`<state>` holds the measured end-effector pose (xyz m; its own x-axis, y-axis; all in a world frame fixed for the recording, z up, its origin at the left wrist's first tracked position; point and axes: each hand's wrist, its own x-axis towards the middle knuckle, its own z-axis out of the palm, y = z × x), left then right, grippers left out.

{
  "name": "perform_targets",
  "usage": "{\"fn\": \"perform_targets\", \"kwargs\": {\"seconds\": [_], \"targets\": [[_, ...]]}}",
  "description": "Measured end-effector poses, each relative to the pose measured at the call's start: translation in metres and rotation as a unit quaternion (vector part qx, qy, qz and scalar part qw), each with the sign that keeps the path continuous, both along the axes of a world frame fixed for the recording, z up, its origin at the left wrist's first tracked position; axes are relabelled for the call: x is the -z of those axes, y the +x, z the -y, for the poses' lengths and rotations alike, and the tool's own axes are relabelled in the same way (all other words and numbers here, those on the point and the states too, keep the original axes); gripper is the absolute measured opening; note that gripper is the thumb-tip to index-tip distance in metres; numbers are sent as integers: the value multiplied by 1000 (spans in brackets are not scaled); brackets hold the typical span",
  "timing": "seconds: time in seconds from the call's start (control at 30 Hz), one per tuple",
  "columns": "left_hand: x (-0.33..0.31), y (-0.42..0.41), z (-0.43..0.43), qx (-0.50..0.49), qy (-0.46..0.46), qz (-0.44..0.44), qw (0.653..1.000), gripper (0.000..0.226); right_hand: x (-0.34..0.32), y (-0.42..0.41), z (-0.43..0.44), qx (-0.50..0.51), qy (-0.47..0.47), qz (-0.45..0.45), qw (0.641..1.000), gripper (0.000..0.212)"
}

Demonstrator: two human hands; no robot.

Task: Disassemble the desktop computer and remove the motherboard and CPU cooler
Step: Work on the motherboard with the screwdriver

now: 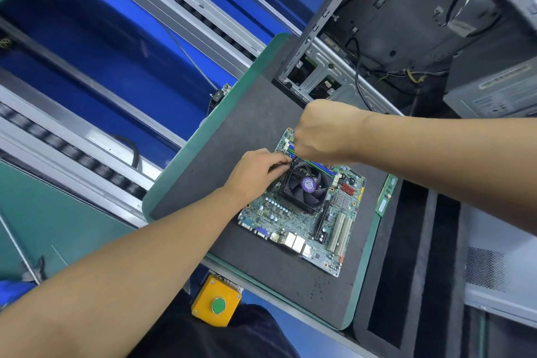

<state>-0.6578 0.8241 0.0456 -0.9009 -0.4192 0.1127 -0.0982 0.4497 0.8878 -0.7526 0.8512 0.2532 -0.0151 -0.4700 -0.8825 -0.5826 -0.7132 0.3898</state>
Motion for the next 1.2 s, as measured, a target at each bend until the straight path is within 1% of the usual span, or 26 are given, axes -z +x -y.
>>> {"fn": "perform_targets", "kwargs": {"seconds": [0.07,0.13,0.17,0.2,0.23,0.27,0.33,0.37,0.4,0.43,0.47,0.5,0.53,0.6,0.7,0.77,0.87,0.9,0.93,1.0,1.07,1.1,1.13,1.2], "targets": [[0,-1,-1,-5,0,-1,1000,20,0,1,-1,13,-23,1,1000,21],[1,-2,-2,-6,-5,-3,1000,19,6,0,-2,41,-71,10,997,28],[1,-2,-2,-7,-7,-6,1000,18,7,2,0,89,-95,4,992,31],[1,-2,-2,-10,-7,-10,1000,16,7,5,4,171,-118,-5,978,31],[1,-2,-3,-15,-6,-12,1000,15,8,6,7,266,-127,-11,956,28],[2,-2,-3,-17,-6,-13,1000,14,8,8,10,367,-135,1,920,24],[2,-2,-4,-17,-7,-12,1000,14,11,2,14,553,-127,32,823,24],[3,-2,-3,-17,-6,-10,1000,15,9,-3,15,635,-109,50,763,26],[4,-3,-3,-17,-6,-9,1000,15,7,-9,13,714,-105,75,688,27],[5,-3,-3,-15,-7,-8,1000,15,6,-16,11,765,-104,89,629,26],[5,-3,-2,-13,-7,-6,1000,15,5,-22,9,794,-102,99,591,23],[5,-3,-2,-10,-8,-5,1000,15,4,-27,7,810,-103,100,568,21],[6,-4,-2,-7,-7,-4,1000,16,3,-30,7,821,-103,98,553,19],[7,-3,-1,-4,-2,0,1000,17,0,-34,5,835,-94,82,535,19],[8,-3,0,-3,10,8,1000,19,-1,-36,2,844,-65,55,530,32],[8,-3,0,-10,16,12,1000,20,1,-32,2,848,-52,51,525,30],[10,-5,-2,-17,18,19,1000,21,5,-27,1,858,-71,44,506,28],[11,-6,-1,-20,22,20,999,20,7,-25,1,859,-76,40,504,28],[12,-7,-1,-24,26,21,999,20,8,-24,1,855,-75,35,512,28],[14,-8,-2,-31,27,24,999,19,11,-22,1,827,-65,24,557,31],[17,-9,-2,-32,27,19,999,19,13,-21,2,791,-63,36,607,36],[18,-9,-3,-33,28,16,999,18,12,-21,2,765,-64,48,638,35],[19,-9,-3,-34,31,13,999,18,11,-20,3,721,-69,57,687,33],[19,-9,-2,-33,41,9,999,17,7,-17,5,584,-98,55,804,28]]}}
